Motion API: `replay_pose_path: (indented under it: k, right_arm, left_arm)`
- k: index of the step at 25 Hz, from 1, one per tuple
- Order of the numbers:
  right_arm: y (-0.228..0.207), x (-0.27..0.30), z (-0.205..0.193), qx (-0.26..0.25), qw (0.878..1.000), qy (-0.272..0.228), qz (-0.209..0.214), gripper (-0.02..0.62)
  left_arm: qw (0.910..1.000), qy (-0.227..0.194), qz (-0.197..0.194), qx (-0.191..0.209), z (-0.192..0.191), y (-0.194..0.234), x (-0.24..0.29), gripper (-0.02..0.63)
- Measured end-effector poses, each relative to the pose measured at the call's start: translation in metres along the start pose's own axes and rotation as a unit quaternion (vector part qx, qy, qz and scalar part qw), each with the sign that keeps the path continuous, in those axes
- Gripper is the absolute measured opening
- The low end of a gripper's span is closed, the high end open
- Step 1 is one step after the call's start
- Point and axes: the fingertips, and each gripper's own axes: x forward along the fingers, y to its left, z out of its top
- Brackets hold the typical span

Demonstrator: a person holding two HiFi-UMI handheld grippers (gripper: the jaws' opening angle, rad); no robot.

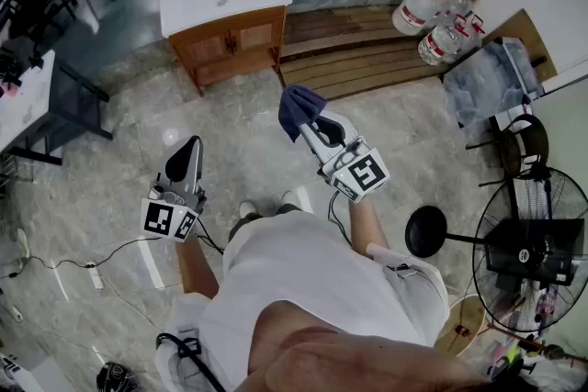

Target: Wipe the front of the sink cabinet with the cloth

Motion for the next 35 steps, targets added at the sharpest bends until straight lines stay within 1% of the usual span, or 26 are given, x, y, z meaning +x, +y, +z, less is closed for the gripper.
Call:
replay_pose_path:
  k: [6, 15, 19, 23, 28, 33, 35]
  right_arm:
    - [-0.004, 0.004, 0.001, -0.007, 1.0, -0.008, -0.015, 0.061]
    - [-0.004, 0.003, 0.003, -0.008, 1.0, -0.008, -0.017, 0.061]
    - [-0.003, 0.003, 0.003, 0.003, 1.0, -0.015, -0.008, 0.064]
    - [-0.005, 0.003, 0.001, 0.002, 1.0, -0.016, -0.009, 0.064]
    - [-0.019, 0.002, -0.001, 0.005, 1.0, -0.014, 0.003, 0.064]
    - [-0.041, 0.002, -0.002, 0.004, 1.0, -0.018, 0.011, 0.066]
    - [-0.055, 0.001, -0.006, 0.005, 1.0, -0.018, 0.012, 0.066]
  left_arm:
    - [0.9999, -0.007, -0.003, 0.01, 0.001, 0.003, 0.002, 0.005]
    - [0.9999, -0.002, -0.008, 0.012, 0.0, 0.0, 0.005, 0.005]
    - [0.9999, -0.002, -0.005, 0.011, -0.002, 0.001, 0.005, 0.005]
    - [0.9999, -0.004, -0.001, 0.012, -0.002, 0.0, 0.005, 0.005]
    - [0.9991, 0.0, 0.017, 0.038, -0.002, -0.007, 0.017, 0.005]
    - [0.9992, 0.002, 0.025, 0.033, -0.009, -0.01, 0.039, 0.005]
    - [0.9988, 0.007, 0.028, 0.039, -0.014, -0.012, 0.05, 0.005]
